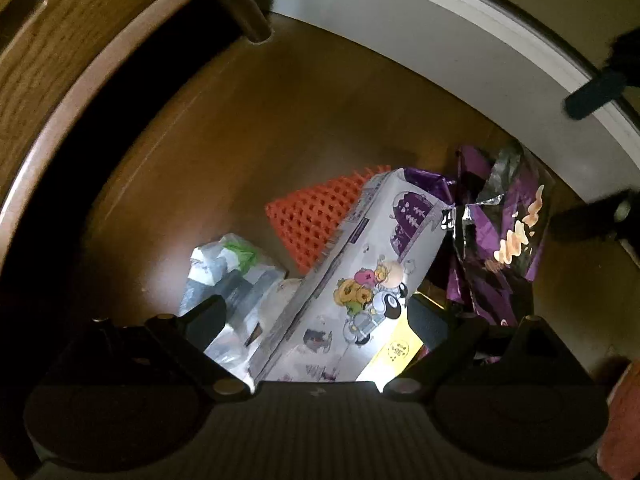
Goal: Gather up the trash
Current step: 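Grasp the white-purple snack wrapper with the left tool while the right tool grasps the purple Lay's bag, then lift the snack wrapper and Lay's bag up to the teal wastebasket with both tools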
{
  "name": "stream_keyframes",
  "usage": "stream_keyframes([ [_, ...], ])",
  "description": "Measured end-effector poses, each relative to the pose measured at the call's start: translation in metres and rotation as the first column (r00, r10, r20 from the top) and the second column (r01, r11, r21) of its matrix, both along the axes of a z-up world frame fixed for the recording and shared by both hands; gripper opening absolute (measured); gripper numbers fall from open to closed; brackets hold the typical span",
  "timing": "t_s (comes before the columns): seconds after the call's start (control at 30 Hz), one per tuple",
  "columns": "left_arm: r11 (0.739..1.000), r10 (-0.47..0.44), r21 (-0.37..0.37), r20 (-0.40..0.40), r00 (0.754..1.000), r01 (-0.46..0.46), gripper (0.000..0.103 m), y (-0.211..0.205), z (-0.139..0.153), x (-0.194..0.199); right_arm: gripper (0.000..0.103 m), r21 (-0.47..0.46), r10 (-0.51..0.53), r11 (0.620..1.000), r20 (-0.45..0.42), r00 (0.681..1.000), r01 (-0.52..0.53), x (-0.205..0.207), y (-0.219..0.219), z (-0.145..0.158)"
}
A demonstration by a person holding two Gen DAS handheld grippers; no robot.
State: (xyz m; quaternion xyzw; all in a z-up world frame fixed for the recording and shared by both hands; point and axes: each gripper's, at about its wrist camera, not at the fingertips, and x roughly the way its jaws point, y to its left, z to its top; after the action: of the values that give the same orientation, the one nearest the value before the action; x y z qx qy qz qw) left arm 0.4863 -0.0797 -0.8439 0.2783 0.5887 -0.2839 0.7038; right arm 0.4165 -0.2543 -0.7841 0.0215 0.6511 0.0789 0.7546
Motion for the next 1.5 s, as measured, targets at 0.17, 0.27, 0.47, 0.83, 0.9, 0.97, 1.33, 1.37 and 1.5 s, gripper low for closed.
stream_keyframes([
  [0.17,0.999,-0.05,-0.013,-0.016,0.999,0.05,0.098,-0.002,-0.015,0.004,0.097,-0.029,0.21,0.977,-0.044,0.977,-0.212,0.013,0.009,-0.032],
  [0.27,0.999,-0.04,-0.02,-0.031,0.999,0.04,0.097,-0.002,-0.025,0.011,0.093,-0.031,0.265,0.963,-0.083,0.961,-0.268,0.017,0.009,-0.054],
  [0.47,0.998,0.021,-0.055,-0.077,0.997,-0.025,0.081,-0.002,-0.034,0.023,0.068,-0.035,0.312,0.948,-0.106,0.944,-0.317,0.016,0.019,-0.079],
  [0.83,0.991,0.123,-0.052,-0.067,0.99,-0.126,0.034,0.003,-0.023,0.032,0.003,-0.103,0.377,0.92,-0.038,0.925,-0.379,-0.011,0.025,-0.057],
  [0.9,0.989,0.138,-0.053,-0.067,0.988,-0.141,0.034,0.006,-0.02,0.032,0.003,-0.099,0.377,0.921,-0.028,0.926,-0.378,-0.012,0.02,-0.051],
  [0.97,0.985,0.159,-0.057,-0.075,0.984,-0.164,0.034,0.01,-0.02,0.034,0.009,-0.091,0.37,0.925,-0.016,0.929,-0.37,-0.012,0.018,-0.047],
  [1.33,0.979,0.183,-0.075,-0.079,0.98,-0.188,0.033,0.009,-0.026,0.035,0.081,0.019,0.37,0.929,-0.036,0.928,-0.37,0.018,0.015,-0.08],
  [1.37,0.979,0.183,-0.078,-0.078,0.98,-0.189,0.033,0.009,-0.027,0.035,0.081,0.032,0.366,0.931,-0.064,0.928,-0.365,0.019,0.016,-0.088],
  [1.5,0.978,0.186,-0.081,-0.07,0.98,-0.191,0.032,0.009,-0.027,0.035,0.055,0.047,0.348,0.937,-0.123,0.929,-0.345,0.017,0.02,-0.11],
])
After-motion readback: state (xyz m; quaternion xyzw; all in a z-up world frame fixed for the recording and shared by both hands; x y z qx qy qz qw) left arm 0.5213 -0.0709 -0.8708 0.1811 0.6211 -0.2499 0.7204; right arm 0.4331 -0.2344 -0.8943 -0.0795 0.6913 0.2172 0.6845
